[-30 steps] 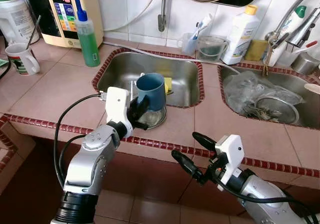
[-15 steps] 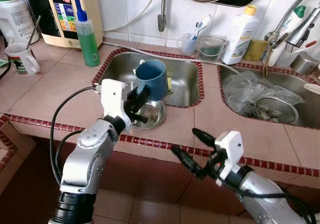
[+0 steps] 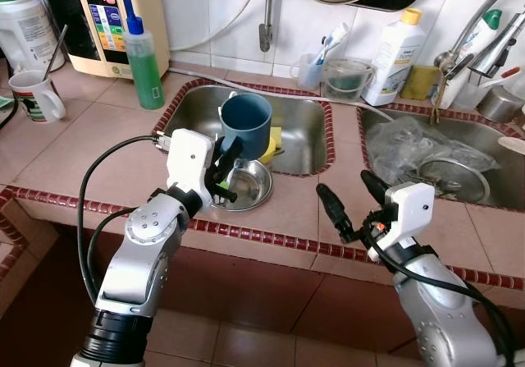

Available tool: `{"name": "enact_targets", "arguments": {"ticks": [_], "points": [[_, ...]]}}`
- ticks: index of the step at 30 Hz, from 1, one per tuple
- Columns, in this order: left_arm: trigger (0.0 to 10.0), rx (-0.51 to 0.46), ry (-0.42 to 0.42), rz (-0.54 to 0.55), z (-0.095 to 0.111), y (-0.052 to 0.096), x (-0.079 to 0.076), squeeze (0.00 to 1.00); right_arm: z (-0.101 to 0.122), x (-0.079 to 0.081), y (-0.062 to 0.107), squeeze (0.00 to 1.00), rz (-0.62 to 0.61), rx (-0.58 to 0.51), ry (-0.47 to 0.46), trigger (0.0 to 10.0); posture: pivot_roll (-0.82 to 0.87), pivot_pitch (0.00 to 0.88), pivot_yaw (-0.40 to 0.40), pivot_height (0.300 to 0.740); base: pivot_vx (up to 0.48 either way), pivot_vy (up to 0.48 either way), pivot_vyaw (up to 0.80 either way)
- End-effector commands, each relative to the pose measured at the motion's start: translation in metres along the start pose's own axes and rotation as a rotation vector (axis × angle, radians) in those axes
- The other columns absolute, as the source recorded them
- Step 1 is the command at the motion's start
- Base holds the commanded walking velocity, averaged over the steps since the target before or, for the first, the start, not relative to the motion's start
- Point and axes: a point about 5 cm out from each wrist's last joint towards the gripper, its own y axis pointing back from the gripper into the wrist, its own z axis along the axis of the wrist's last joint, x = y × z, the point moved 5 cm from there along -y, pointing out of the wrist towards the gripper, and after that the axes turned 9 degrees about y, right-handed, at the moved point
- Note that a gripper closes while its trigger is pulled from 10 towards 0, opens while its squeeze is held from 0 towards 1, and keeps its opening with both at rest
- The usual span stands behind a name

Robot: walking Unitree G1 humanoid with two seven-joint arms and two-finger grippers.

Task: Kitchen organization

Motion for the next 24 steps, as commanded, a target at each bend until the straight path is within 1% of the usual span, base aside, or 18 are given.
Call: {"name": "enact_targets", "arguments": {"ticks": [1,3,4,6,8,11,13,21,24], "points": [[10.0,0.006,-0.013,-0.006,-0.002,-0.001,0.0,0.0,0.002,-0.011,0.0,0.0,-0.051,-0.011,0.019,10.0,-0.07,0.015,-0.051,0.74,0.0,0.0,0.0],[10.0,0.009,-0.011,-0.003,-0.003,-0.001,0.002,0.0,0.005,-0.02,-0.001,0.0,-0.106,-0.026,0.038,10.0,-0.08,0.016,-0.048,0.74,0.0,0.0,0.0],[10.0,0.018,-0.007,0.002,-0.004,-0.002,0.003,0.0,0.008,-0.029,-0.001,0.0,-0.161,-0.039,0.054,10.0,-0.08,0.014,-0.047,0.74,0.0,0.0,0.0],[10.0,0.027,-0.002,0.009,-0.006,-0.003,0.005,0.0,0.011,-0.036,-0.002,0.0,-0.2,-0.052,0.057,10.0,-0.08,0.015,-0.047,0.74,0.0,0.0,0.0],[10.0,0.041,0.01,0.01,-0.008,-0.003,0.006,0.0,0.013,-0.038,-0.003,0.0,-0.217,-0.059,0.057,10.0,-0.08,0.016,-0.046,0.74,0.0,0.0,0.0],[10.0,0.078,0.014,0.04,-0.018,-0.003,0.012,0.0,0.011,-0.04,-0.002,0.0,-0.239,-0.055,0.067,10.0,-0.08,0.014,-0.044,0.74,0.0,0.0,0.0],[10.0,0.084,0.02,0.045,-0.02,-0.003,0.014,0.0,0.009,-0.04,-0.003,0.0,-0.242,-0.05,0.074,10.0,-0.08,0.014,-0.043,0.74,0.0,0.0,0.0],[10.0,0.079,0.022,0.051,-0.02,-0.003,0.016,0.0,0.008,-0.04,-0.005,0.0,-0.245,-0.048,0.067,10.0,-0.08,0.004,-0.042,0.74,0.0,0.0,0.0],[10.0,0.054,0.041,0.062,-0.015,-0.004,0.019,0.0,0.008,-0.042,-0.006,0.0,-0.245,-0.053,0.073,10.0,-0.08,0.0,-0.048,0.74,0.0,0.0,0.0]]}}
